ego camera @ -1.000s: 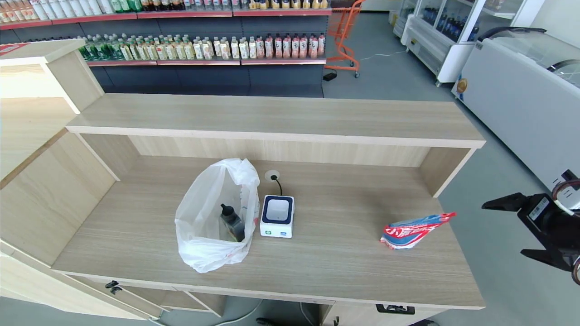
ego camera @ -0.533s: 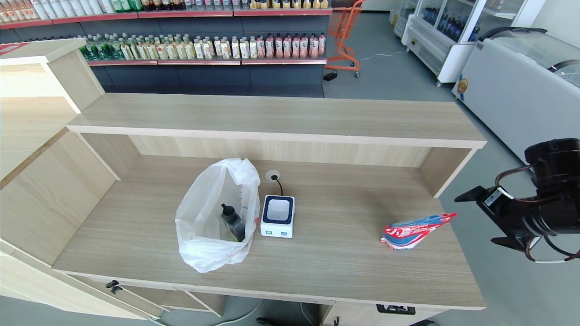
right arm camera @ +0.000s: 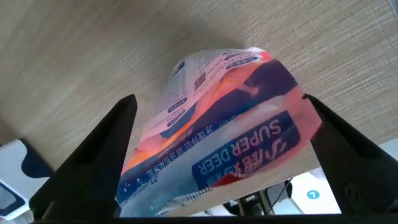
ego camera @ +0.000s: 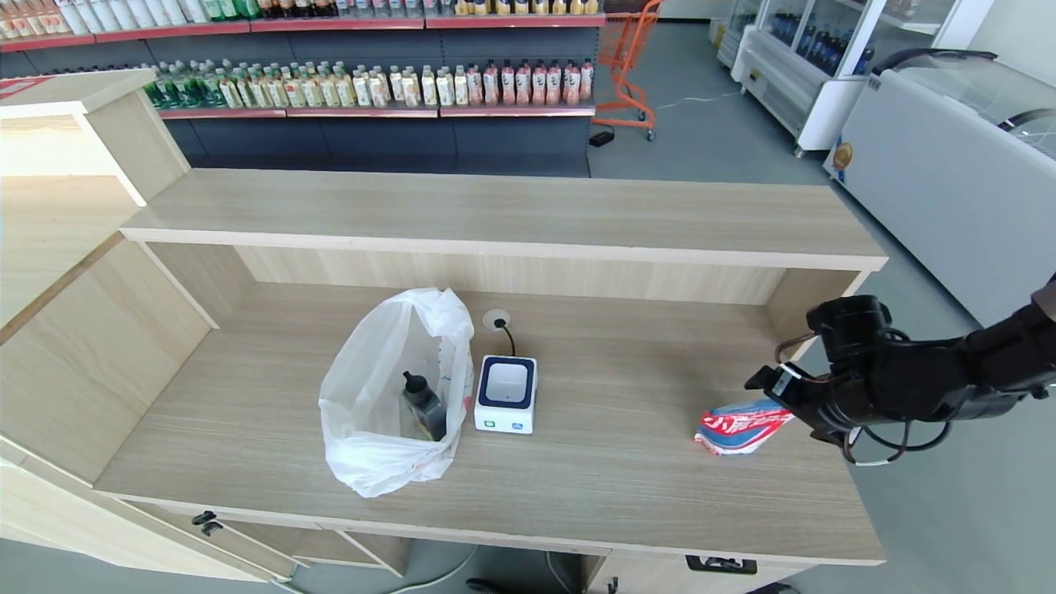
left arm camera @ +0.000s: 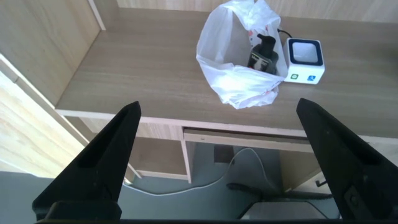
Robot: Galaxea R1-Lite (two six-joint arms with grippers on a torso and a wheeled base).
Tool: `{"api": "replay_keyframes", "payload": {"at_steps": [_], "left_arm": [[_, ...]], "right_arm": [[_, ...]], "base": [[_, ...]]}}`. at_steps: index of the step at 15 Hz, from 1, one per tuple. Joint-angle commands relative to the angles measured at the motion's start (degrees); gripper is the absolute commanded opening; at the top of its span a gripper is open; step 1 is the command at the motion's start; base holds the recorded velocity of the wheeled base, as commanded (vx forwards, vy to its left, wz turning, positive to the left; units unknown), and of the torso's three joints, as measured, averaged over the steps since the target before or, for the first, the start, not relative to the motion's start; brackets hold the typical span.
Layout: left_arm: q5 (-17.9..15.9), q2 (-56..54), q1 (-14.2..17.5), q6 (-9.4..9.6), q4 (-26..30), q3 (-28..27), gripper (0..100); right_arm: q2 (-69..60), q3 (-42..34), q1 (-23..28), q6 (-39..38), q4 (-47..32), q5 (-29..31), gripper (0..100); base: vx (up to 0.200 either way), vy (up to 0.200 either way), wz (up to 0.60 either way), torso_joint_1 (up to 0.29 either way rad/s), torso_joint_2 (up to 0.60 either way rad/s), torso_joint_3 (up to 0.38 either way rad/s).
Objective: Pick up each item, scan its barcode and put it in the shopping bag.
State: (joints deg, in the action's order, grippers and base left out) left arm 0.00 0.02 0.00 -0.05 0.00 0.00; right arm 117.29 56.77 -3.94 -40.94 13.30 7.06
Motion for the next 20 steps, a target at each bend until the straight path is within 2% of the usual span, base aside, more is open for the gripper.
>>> {"api": "replay_keyframes", "payload": {"at_steps": [1, 8, 10, 12, 14, 15, 16, 18, 20], "left_arm": [[0.0, 0.1, 0.0, -0.04, 0.0, 0.0, 100], [0.0, 0.0, 0.0, -0.04, 0.0, 0.0, 100], [0.0, 0.1, 0.0, -0.04, 0.0, 0.0, 100], [0.0, 0.0, 0.0, -0.04, 0.0, 0.0, 100], [0.1, 0.1, 0.0, -0.04, 0.0, 0.0, 100], [0.0, 0.1, 0.0, -0.04, 0.0, 0.0, 100], [0.0, 0.0, 0.0, -0.04, 0.0, 0.0, 100], [0.1, 0.0, 0.0, -0.04, 0.0, 0.0, 100], [0.0, 0.0, 0.0, -0.04, 0.0, 0.0, 100]], "right_arm": [[5.9, 3.4, -0.9, 0.6, 0.5, 0.7, 0], [9.6, 3.7, -2.0, 13.1, 0.6, 5.1, 0], [7.2, 2.3, -3.2, 19.2, 0.7, 8.8, 0], [0.5, 1.4, -3.3, 24.1, 0.8, 6.9, 0], [-7.2, 0.4, -2.8, 27.7, 1.1, -9.4, 0], [-8.7, -0.3, -2.2, 29.2, 1.0, -15.7, 0], [-11.8, -1.5, -1.0, 33.4, 1.4, -25.6, 0], [-16.7, -3.2, -1.2, 37.2, 2.5, -37.1, 0], [-18.7, -4.3, -2.0, 38.0, 9.1, -52.6, 0]], "base": [[0.0, 0.0, 0.0, 0.0, 0.0, 0.0], [0.0, 0.0, 0.0, 0.0, 0.0, 0.0], [0.0, 0.0, 0.0, 0.0, 0.0, 0.0], [0.0, 0.0, 0.0, 0.0, 0.0, 0.0], [0.0, 0.0, 0.0, 0.0, 0.0, 0.0], [0.0, 0.0, 0.0, 0.0, 0.0, 0.0], [0.0, 0.0, 0.0, 0.0, 0.0, 0.0], [0.0, 0.0, 0.0, 0.0, 0.0, 0.0], [0.0, 0.0, 0.0, 0.0, 0.0, 0.0]]}}
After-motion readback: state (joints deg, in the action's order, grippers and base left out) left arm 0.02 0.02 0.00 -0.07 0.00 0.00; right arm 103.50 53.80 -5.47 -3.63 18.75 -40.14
